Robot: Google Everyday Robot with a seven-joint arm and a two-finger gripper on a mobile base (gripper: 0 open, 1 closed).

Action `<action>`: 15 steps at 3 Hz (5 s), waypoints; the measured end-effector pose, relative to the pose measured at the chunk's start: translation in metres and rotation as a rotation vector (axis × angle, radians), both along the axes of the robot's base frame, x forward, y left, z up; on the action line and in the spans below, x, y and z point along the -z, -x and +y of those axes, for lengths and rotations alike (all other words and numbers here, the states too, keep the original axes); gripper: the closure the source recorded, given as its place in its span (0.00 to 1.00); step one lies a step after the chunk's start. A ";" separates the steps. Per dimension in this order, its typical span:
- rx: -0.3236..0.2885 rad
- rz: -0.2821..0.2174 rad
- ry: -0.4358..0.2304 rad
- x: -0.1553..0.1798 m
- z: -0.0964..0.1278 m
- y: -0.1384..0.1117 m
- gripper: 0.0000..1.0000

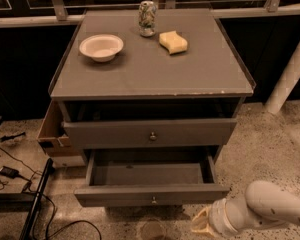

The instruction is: Close middle drawer

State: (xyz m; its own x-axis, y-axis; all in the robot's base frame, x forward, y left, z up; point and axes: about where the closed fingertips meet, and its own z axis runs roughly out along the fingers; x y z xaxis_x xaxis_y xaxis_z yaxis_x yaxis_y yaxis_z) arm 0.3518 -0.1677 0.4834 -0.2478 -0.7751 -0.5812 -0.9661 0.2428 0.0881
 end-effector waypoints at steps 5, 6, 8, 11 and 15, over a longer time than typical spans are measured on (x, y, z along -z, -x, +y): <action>-0.030 -0.344 -0.028 0.084 0.022 -0.038 1.00; -0.028 -0.352 -0.036 0.093 0.027 -0.038 1.00; -0.020 -0.429 -0.037 0.101 0.030 -0.047 1.00; 0.014 -0.698 0.003 0.117 0.041 -0.097 1.00; 0.067 -0.886 0.031 0.115 0.045 -0.186 1.00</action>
Offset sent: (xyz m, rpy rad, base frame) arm -0.0085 0.0059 -0.0167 0.0241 0.0360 0.0012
